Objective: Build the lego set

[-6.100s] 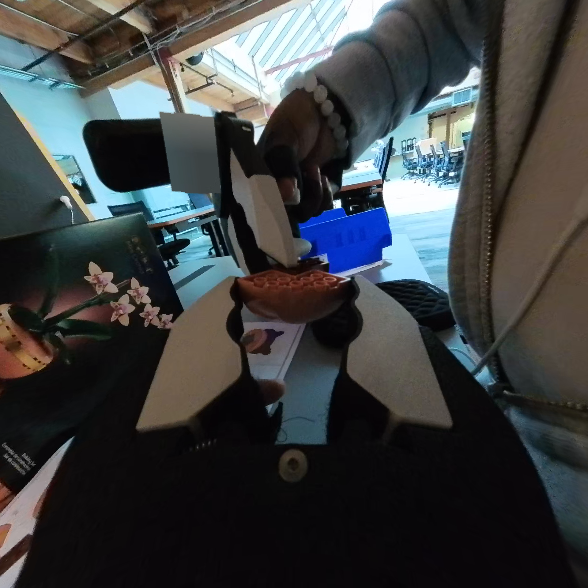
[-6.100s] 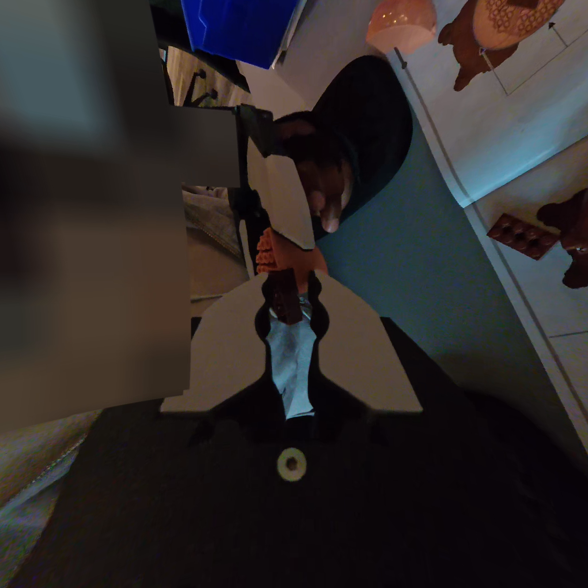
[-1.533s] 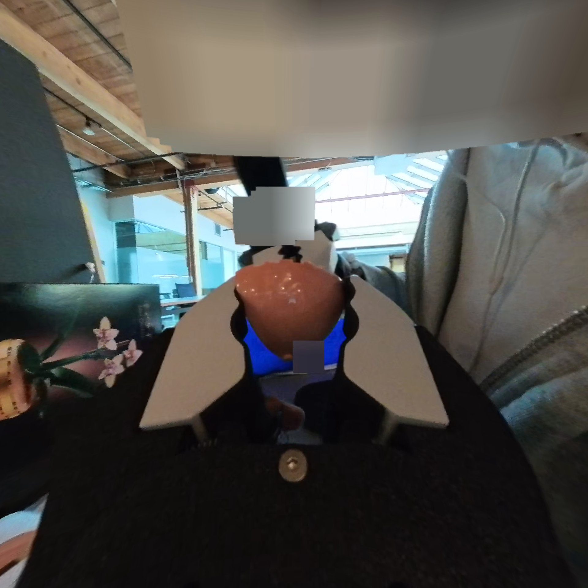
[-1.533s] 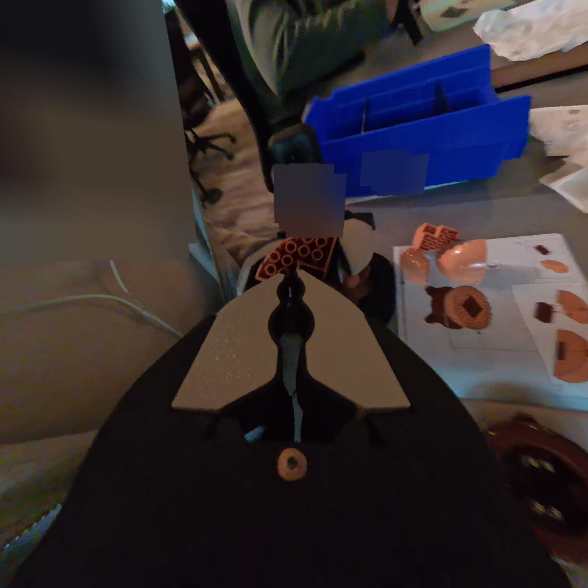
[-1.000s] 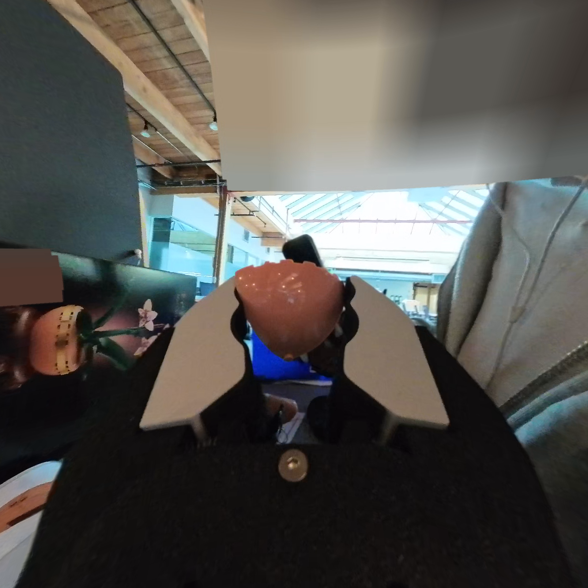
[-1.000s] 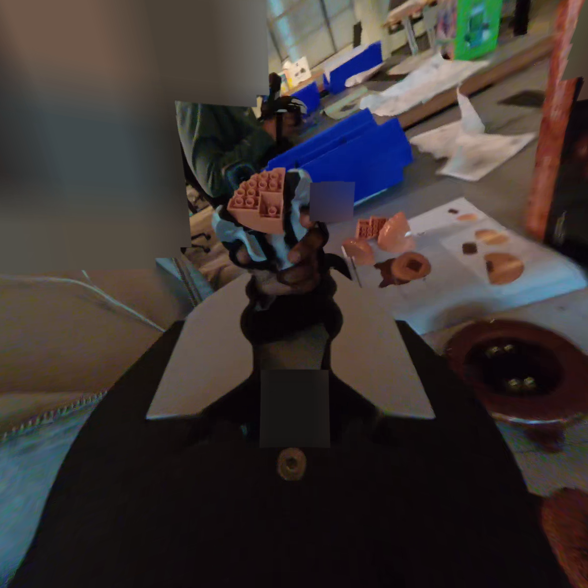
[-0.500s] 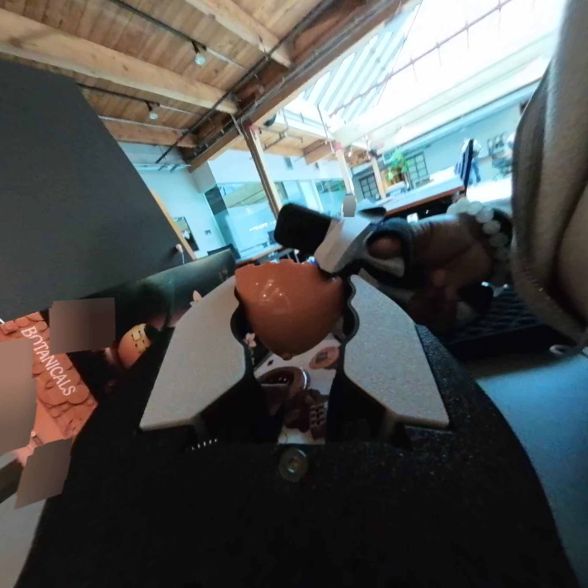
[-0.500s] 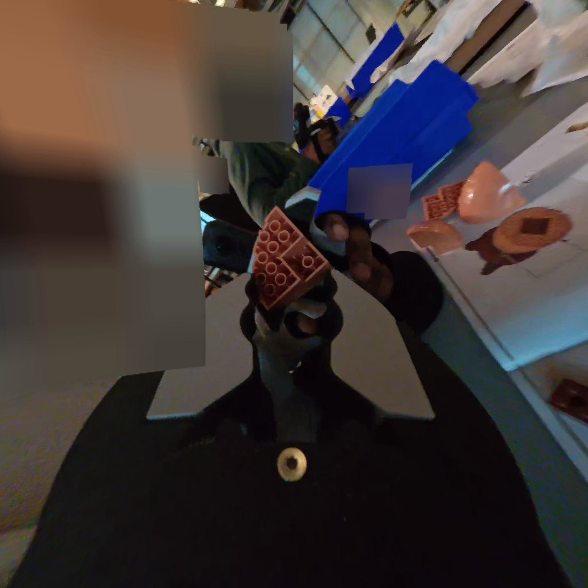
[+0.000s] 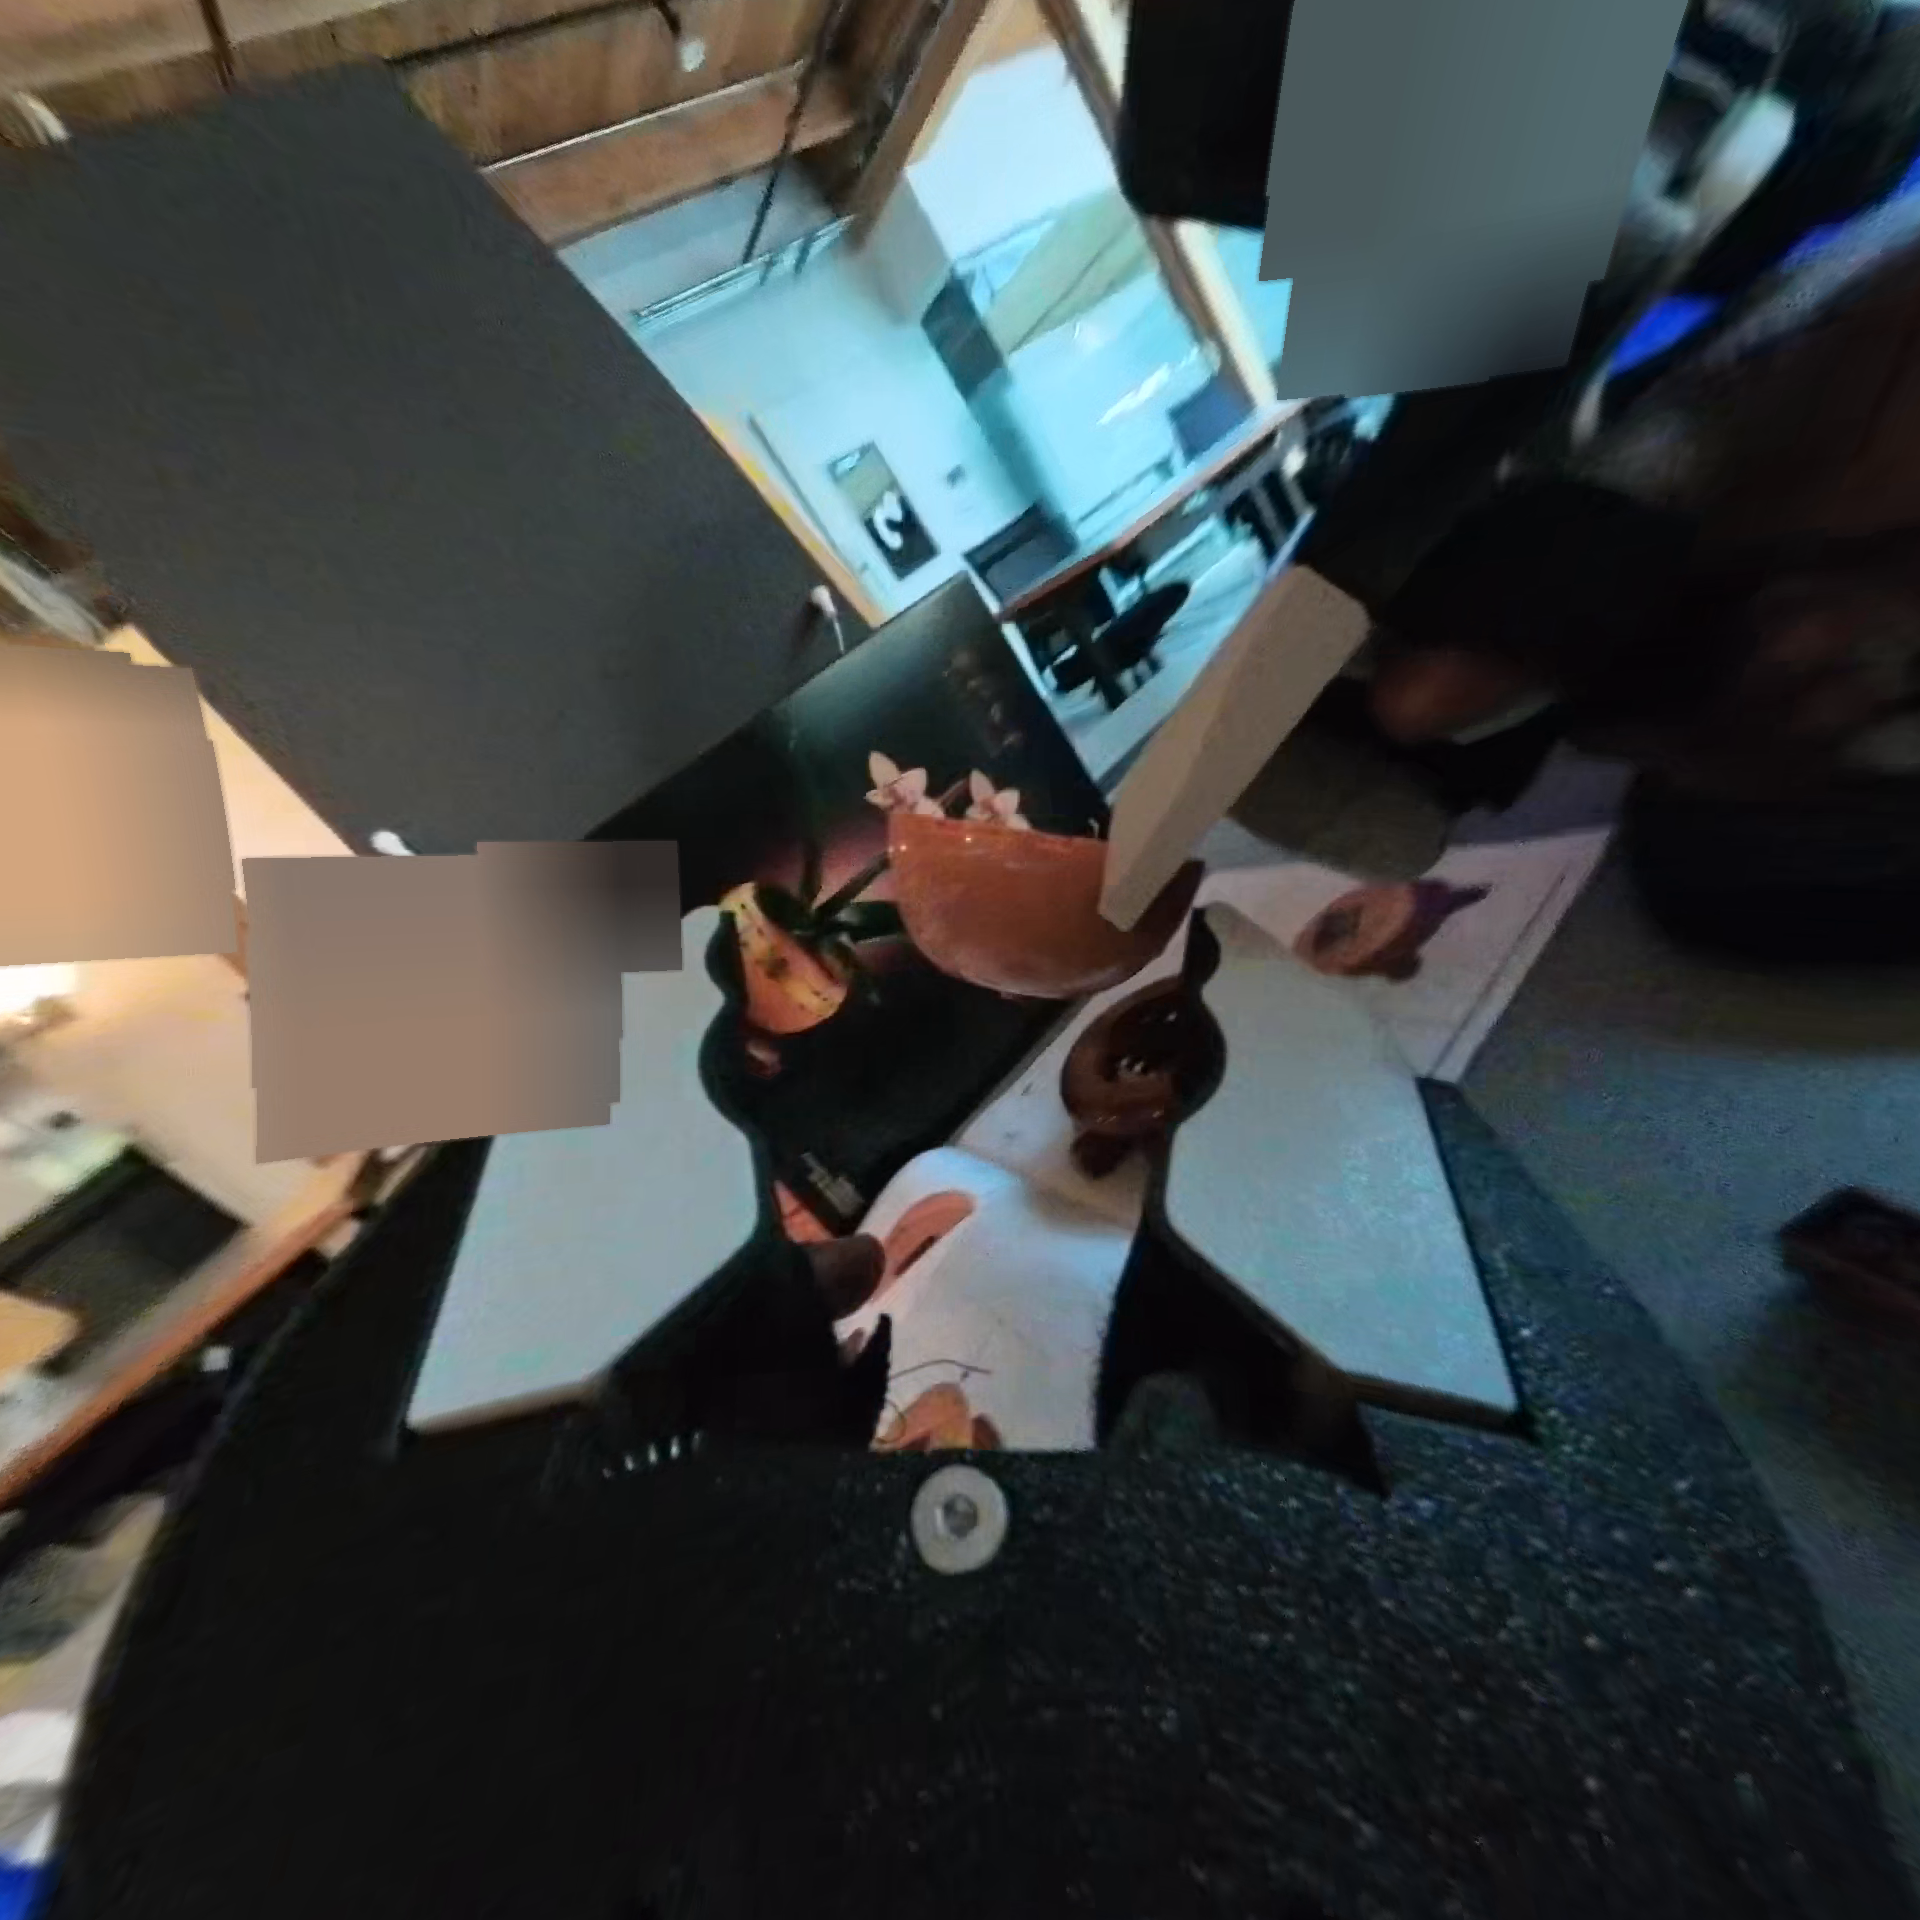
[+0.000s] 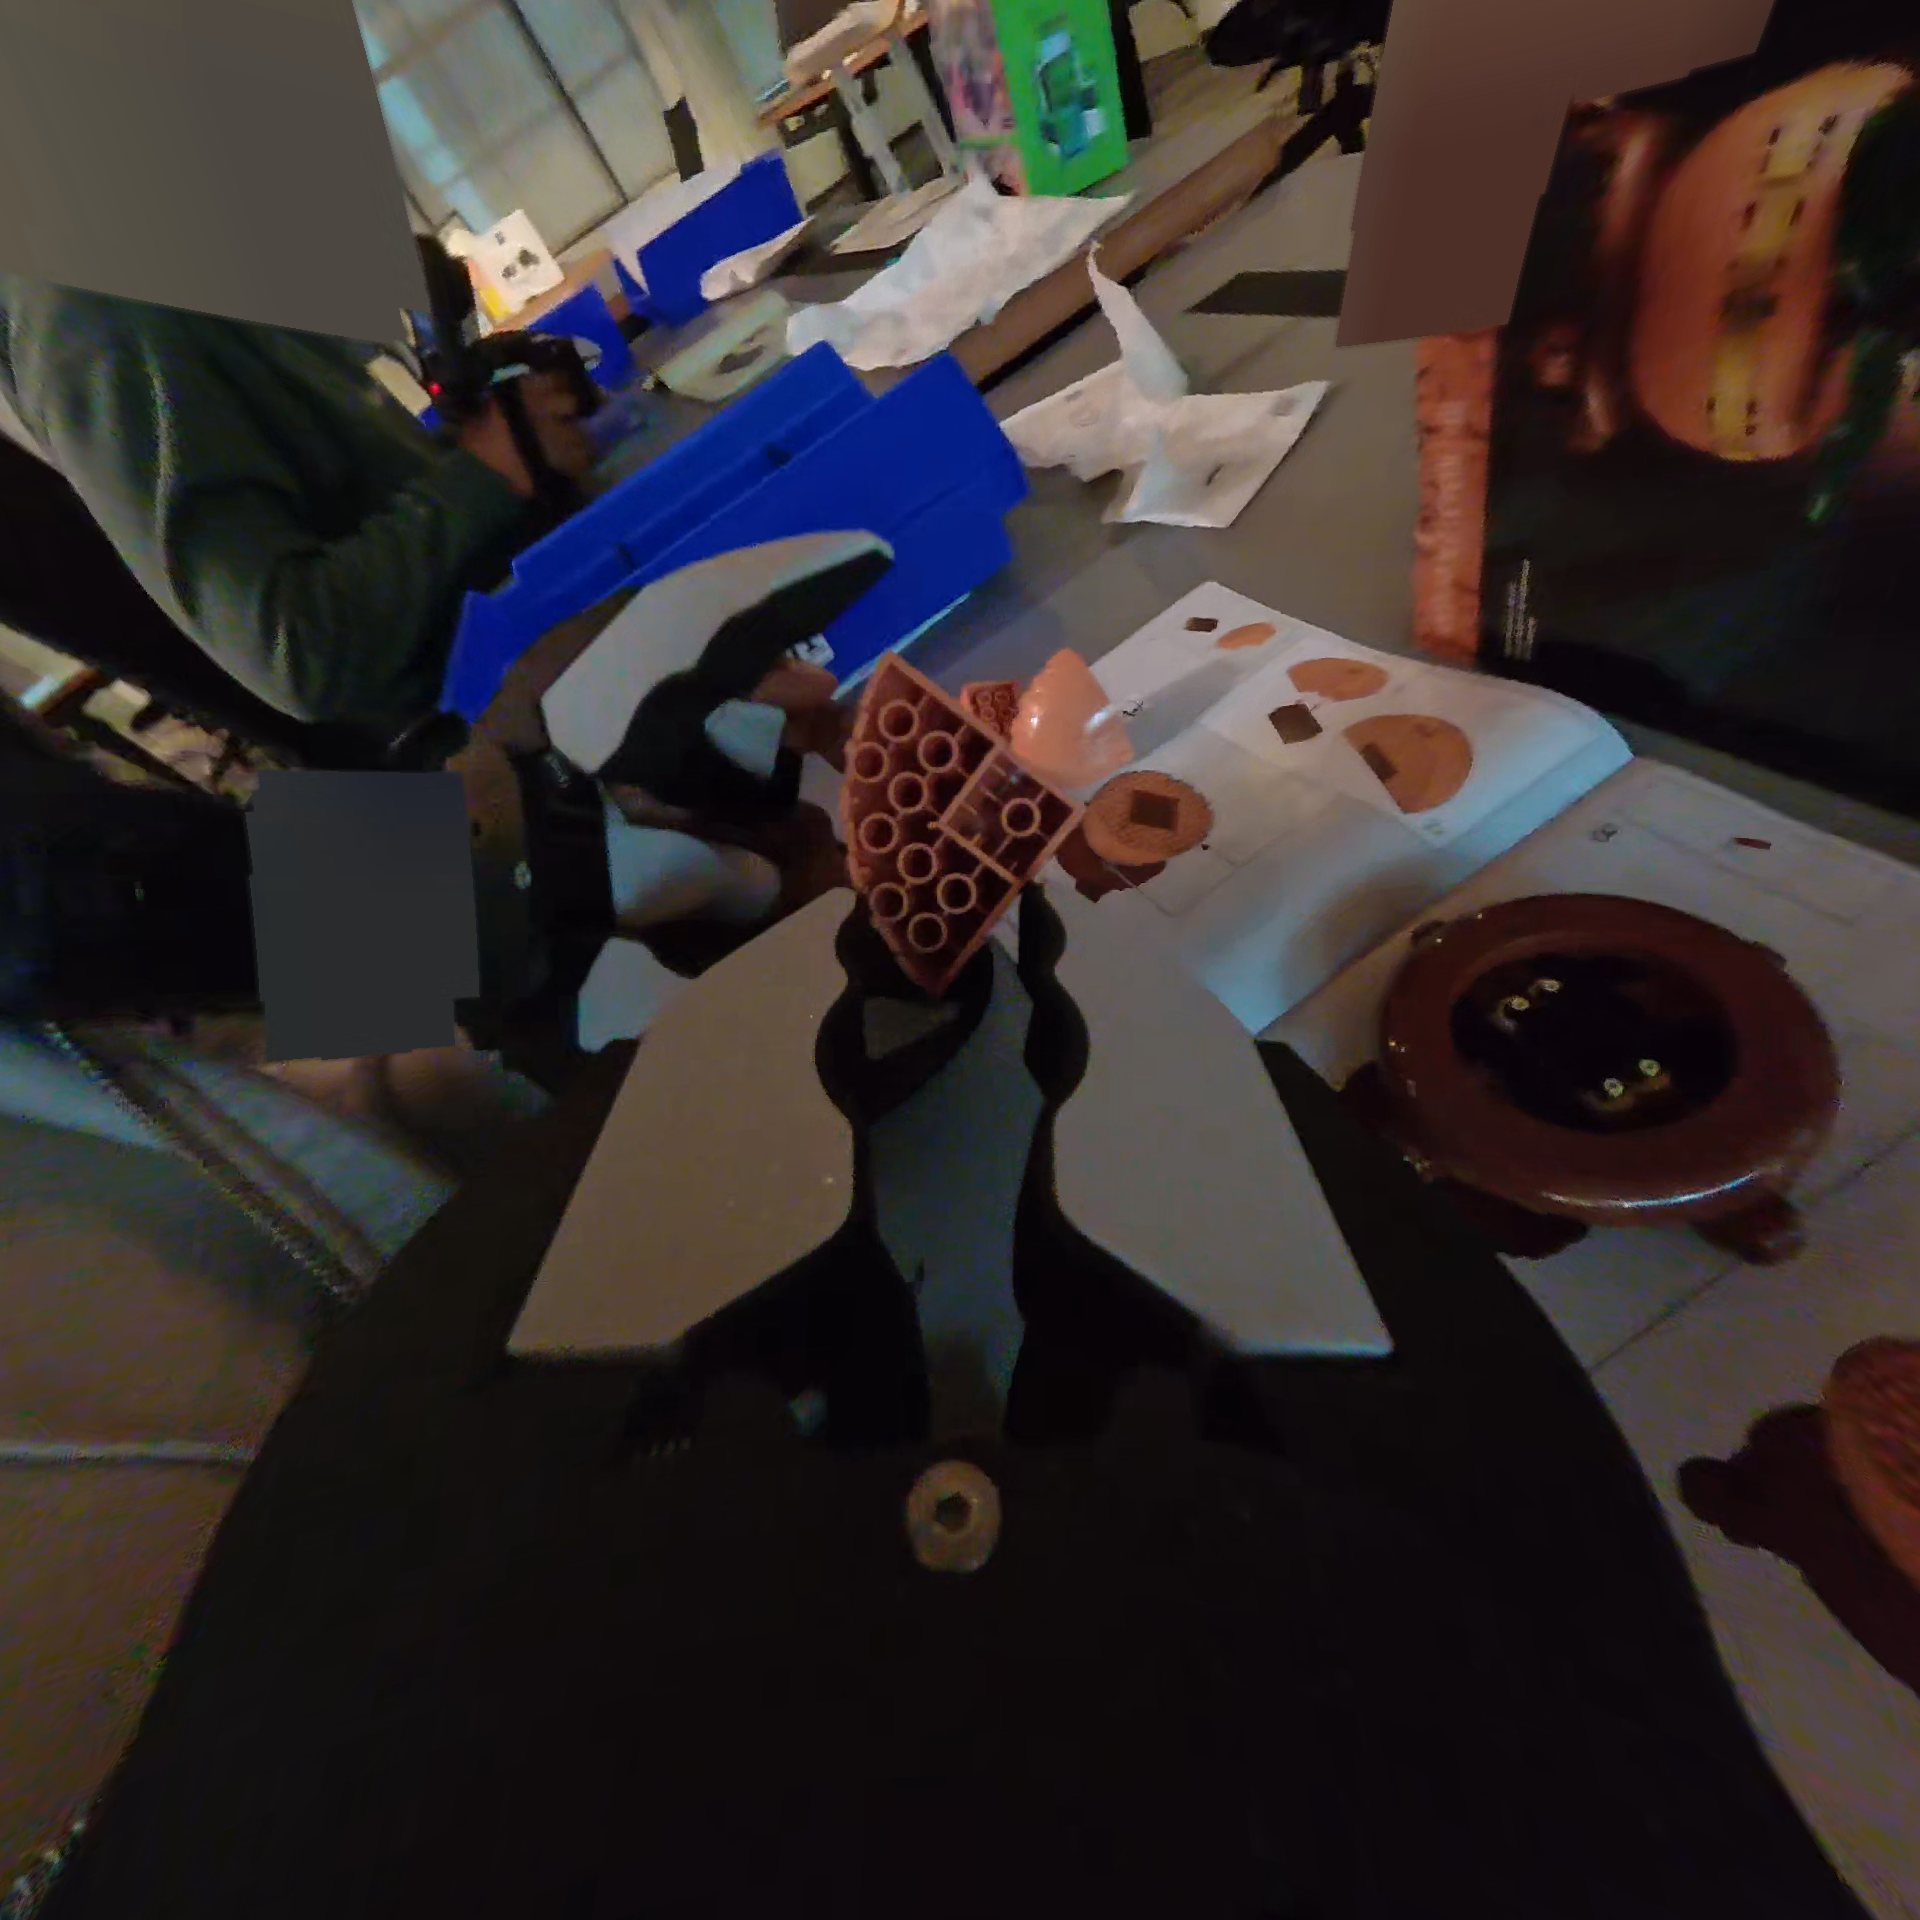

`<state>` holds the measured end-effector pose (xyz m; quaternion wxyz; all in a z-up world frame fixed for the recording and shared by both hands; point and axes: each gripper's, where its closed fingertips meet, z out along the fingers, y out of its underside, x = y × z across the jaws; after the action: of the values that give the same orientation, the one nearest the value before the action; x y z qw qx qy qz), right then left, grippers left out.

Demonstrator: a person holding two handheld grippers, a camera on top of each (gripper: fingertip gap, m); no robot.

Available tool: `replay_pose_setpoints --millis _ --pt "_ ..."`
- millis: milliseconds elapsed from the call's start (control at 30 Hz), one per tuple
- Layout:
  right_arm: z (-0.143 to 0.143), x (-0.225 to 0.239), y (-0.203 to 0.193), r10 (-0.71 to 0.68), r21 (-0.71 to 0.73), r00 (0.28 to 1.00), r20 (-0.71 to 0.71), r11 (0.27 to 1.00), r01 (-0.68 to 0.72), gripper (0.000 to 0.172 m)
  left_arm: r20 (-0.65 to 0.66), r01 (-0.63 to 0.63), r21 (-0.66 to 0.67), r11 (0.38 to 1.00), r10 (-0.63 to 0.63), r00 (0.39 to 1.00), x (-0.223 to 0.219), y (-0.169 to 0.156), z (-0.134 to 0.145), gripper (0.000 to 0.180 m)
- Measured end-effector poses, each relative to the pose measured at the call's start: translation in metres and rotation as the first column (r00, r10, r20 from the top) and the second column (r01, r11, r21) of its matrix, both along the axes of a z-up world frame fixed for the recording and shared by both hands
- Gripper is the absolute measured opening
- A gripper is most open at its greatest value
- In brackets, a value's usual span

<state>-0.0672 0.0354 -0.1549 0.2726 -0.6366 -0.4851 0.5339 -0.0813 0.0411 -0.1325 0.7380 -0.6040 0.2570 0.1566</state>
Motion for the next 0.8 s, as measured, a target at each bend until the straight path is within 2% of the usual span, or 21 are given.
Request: replay_pose_setpoints --millis 100,167,333,467,567,633,667,700,733,767,800 --pt "-0.005 -0.003 -0.005 -0.001 -0.046 1.0 0.019 0.999 0.002 0.025 -0.165 -0.05 -0.089 0.995 0.035 0.986 0.011 0.01 -0.016 0.075" --pt "-0.01 -0.005 -0.008 -0.005 -0.033 0.999 0.041 0.999 0.006 0.025 -0.257 -0.107 -0.102 0.989 0.078 0.963 0.012 0.016 -0.021 0.076" --pt "-0.011 -0.007 -0.005 -0.052 -0.026 0.998 0.037 0.998 0.053 0.025 -0.265 -0.182 -0.099 0.978 0.151 0.953 0.006 0.022 -0.017 0.063" --pt "-0.011 -0.007 -0.008 -0.027 0.013 0.998 0.061 1.0 0.026 0.026 -0.223 -0.153 -0.095 0.984 0.128 0.966 0.005 0.02 -0.016 0.062" --pt "0.009 0.001 -0.014 0.082 0.036 0.996 -0.022 0.996 -0.082 0.045 -0.063 -0.072 -0.142 0.987 0.063 0.996 0.001 0.016 -0.018 0.062" --pt "0.018 0.019 -0.015 0.177 0.152 0.983 -0.049 0.974 -0.168 0.053 0.078 0.012 -0.176 0.984 0.001 0.997 -0.005 0.011 -0.019 0.062" --pt "0.01 0.032 -0.019 0.239 0.224 0.971 0.006 0.946 -0.234 0.054 0.152 0.088 -0.196 0.977 -0.058 0.987 -0.004 0.006 -0.02 0.062" --pt "-0.005 0.044 -0.02 0.26 0.286 0.961 0.099 0.917 -0.277 0.063 0.241 0.166 -0.221 0.961 -0.111 0.964 -0.004 0.001 -0.021 0.062" --pt "-0.023 0.056 -0.021 0.259 0.333 0.945 0.201 0.889 -0.315 0.079 0.333 0.251 -0.233 0.94 -0.166 0.928 -0.003 -0.005 -0.021 0.062" --pt "-0.043 0.066 -0.022 0.241 0.365 0.923 0.299 0.865 -0.344 0.093 0.413 0.327 -0.21 0.922 -0.219 0.884 -0.002 -0.012 -0.018 0.062" --pt "-0.061 0.075 -0.03 0.254 0.369 0.894 0.369 0.843 -0.392 0.098 0.474 0.385 -0.179 0.905 -0.264 0.84 -0.003 -0.018 -0.015 0.062"
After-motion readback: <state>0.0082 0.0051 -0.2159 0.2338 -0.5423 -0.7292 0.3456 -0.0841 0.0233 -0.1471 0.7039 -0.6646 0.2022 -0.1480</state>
